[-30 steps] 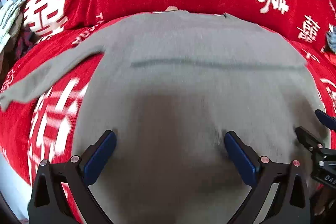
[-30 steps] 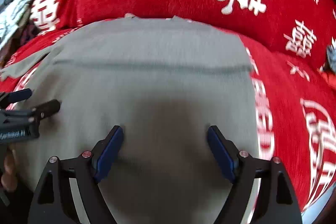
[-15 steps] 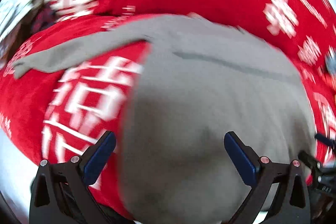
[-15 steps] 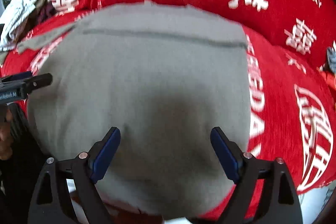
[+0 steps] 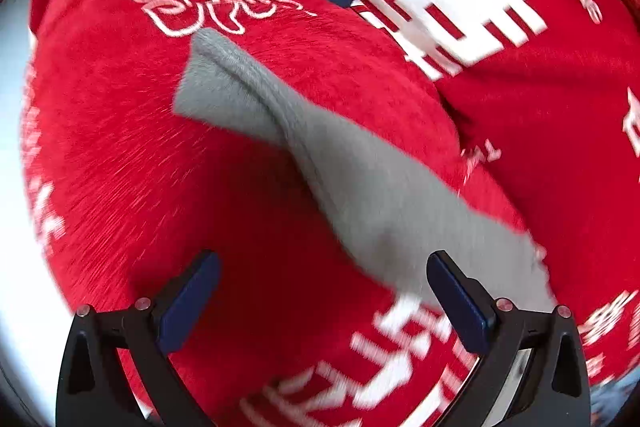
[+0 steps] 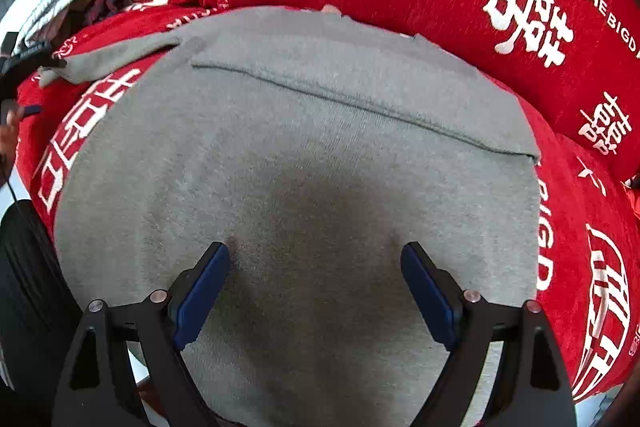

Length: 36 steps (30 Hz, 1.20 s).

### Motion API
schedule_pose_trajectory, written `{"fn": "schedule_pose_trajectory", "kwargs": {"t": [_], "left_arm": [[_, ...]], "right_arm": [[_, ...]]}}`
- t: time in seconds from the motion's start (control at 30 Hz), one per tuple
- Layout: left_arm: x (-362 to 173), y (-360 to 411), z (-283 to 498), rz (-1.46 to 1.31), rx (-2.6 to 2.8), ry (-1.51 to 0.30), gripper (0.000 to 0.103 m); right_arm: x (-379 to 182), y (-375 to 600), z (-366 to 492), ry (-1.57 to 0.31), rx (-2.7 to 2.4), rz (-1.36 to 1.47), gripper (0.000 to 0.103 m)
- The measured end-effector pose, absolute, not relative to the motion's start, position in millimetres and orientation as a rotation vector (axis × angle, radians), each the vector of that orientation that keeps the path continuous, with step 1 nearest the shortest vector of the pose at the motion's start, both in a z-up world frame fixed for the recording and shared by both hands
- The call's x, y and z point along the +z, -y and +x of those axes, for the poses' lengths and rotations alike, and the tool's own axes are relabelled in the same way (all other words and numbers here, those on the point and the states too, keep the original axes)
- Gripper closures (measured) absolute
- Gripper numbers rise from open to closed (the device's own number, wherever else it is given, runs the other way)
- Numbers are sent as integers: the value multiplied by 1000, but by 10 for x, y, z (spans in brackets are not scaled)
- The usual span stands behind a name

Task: Fold small clothes
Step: 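Move the left tool to the other sleeve cuff, then grasp the other sleeve cuff with the left tool and lift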

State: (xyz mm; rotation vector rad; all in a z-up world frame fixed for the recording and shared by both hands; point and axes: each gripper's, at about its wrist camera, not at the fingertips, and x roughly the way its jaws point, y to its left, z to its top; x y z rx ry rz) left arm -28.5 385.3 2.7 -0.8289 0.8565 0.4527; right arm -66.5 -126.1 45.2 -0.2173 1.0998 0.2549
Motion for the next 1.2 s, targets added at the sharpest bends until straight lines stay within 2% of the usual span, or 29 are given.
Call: {"fn": "schedule_pose_trajectory", "kwargs": {"t": [0.17,0.2,0.23,0.27,0.3,0.43,0.6,0.67,0.83,0.87,0.9,0.97,1.0,1.13,1.17,1.2], "left_arm": [[62,-4091,-79,-930,424,-786,1],[63,-4132,-58,-939,425,-780,12],[74,-4146,-52,-939,422,-763,31],[59,-4141,-19,-942,392,-768,75],[-8,-4164,22,-957,366,-804,92],[10,-4108,-76,-911,384,-774,92],[446,-3983,-293,-741,443,-629,92],[454,-3968,-227,-704,457,-673,92],[86,-4110,-206,-861,408,-774,91],[16,-4136,-220,-894,403,-784,71],[-49,-4173,-246,-942,364,-766,61],[-30,-4195,-308,-988,303,-689,28],[5,-4193,-325,-988,316,-664,16],[34,-4191,-235,-950,360,-660,16],[46,-4209,-200,-934,376,-648,32],[37,-4231,-158,-928,374,-652,61]], "right_arm": [[413,1246,-608,-1121,244,-227,13],[414,1241,-595,-1123,244,-229,13],[419,1236,-576,-1125,243,-231,13],[427,1226,-552,-1126,243,-232,13],[437,1214,-529,-1125,244,-233,13],[511,1096,-382,-1105,259,-261,13],[651,777,-65,-1044,300,-304,13],[673,615,101,-1025,314,-312,13],[788,198,466,-1015,368,-255,13],[806,137,465,-1010,383,-254,13],[817,64,446,-1005,402,-261,13],[787,-58,377,-1003,427,-300,13],[757,-91,342,-1005,432,-320,13],[622,-128,278,-1038,438,-335,13],[588,-126,284,-1051,437,-329,13],[569,-118,296,-1060,436,-324,13]]}}
